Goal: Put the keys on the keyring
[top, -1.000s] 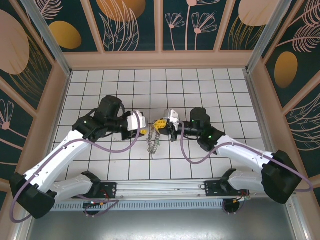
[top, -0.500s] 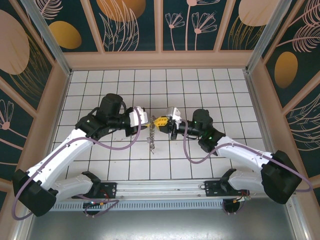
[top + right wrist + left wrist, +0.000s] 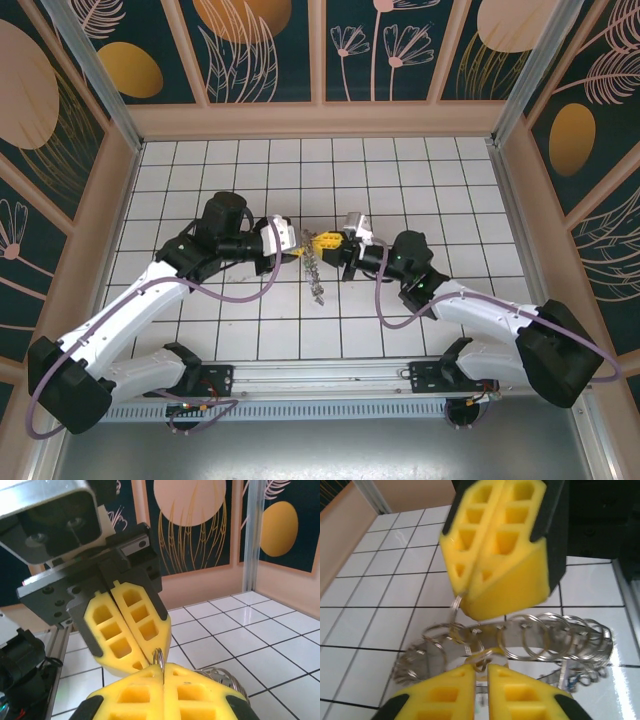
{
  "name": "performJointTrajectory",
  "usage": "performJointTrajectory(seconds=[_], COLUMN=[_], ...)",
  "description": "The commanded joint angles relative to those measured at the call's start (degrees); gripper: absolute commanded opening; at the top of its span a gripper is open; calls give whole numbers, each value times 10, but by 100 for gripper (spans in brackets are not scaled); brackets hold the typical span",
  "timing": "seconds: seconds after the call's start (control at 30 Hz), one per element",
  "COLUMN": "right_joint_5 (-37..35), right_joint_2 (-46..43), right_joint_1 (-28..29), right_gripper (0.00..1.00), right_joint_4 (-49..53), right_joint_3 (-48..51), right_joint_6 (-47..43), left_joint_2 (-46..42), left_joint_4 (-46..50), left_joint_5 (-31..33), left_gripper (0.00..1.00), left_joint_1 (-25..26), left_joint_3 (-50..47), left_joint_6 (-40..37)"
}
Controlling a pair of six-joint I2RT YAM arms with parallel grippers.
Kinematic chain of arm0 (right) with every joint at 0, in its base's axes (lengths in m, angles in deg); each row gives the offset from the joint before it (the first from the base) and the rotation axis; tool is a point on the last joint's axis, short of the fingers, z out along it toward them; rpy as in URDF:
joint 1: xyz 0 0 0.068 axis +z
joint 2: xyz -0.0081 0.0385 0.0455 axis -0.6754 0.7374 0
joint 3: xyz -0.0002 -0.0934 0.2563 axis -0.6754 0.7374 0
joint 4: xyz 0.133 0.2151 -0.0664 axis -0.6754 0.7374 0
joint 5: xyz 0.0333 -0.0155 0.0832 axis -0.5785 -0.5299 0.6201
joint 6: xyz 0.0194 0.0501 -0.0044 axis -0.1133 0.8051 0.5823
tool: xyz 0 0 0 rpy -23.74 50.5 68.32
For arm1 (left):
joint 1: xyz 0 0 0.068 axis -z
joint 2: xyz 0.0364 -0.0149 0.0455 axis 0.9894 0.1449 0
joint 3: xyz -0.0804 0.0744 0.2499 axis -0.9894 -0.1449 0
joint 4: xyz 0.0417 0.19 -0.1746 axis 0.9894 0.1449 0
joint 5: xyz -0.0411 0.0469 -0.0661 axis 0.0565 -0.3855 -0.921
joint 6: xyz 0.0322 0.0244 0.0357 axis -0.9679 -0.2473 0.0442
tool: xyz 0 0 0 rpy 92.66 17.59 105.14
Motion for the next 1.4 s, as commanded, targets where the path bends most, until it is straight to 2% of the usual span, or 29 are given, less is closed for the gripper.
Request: performJointTrajectory(seconds=[0.0,0.07,0.47,0.73,0.93,1.07,1.23,1.3,1.37], right_joint_5=[-29,-26,9,11,17,14,11,15,34], right_joint_2=[4,8,-7,-12,-11,-12,-14,-16,-21], right_joint_1=[7,8,10,10,14,15,15,15,13], right_gripper=[0,0,0,0,0,0,0,0,0], right_joint_4=[-113,-110,-30,-30,-27,-31,-28,-12,57], right_joint_3=[-1,-4,-16,-15,-17,-18,-18,-20,-38], right_joint_6=[31,29,-24,-27,-31,-31,-35,-46,-94], left_joint_2=[-8,-12,-67,-56,-9,6,2,-3,-6], left_joint_4=[-48,-65,-64,-62,-76,-82,-60,-45,-21], left_joint_5=[-51,-50,48,24,-31,-70,-68,-56,-40], left_gripper=[20,27,38,42,41,28,0,0,0], left_joint_1=[3,2,-5,-7,-7,-7,-8,-7,-7], left_joint_3=[-16,-22,-23,-12,6,11,12,15,22], left_joint_6=[43,56,77,90,106,101,77,62,43])
